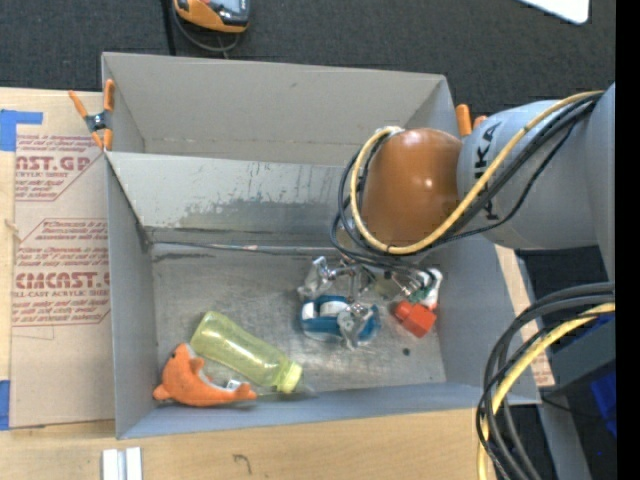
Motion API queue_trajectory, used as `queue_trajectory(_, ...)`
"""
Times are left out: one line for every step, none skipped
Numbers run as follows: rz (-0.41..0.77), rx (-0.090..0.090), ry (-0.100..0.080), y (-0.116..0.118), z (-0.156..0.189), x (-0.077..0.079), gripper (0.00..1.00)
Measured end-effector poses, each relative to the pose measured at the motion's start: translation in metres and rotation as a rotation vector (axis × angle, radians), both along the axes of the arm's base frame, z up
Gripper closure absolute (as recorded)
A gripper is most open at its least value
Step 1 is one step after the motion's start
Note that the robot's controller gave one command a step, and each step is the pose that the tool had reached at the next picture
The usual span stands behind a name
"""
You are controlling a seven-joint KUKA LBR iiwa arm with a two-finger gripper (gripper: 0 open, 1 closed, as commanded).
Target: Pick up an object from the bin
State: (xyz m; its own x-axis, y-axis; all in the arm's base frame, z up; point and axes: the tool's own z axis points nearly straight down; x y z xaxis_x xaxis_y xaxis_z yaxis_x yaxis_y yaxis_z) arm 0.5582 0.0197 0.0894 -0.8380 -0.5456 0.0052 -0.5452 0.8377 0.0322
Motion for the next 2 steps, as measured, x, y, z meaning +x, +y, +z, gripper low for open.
queue_trajectory(0.0,0.0,0.0,0.0,0.0,0.0,1.0)
queue_trajectory(0.001,-0.006,-0.011,0.0018,0.0015,-0.0029,1.0)
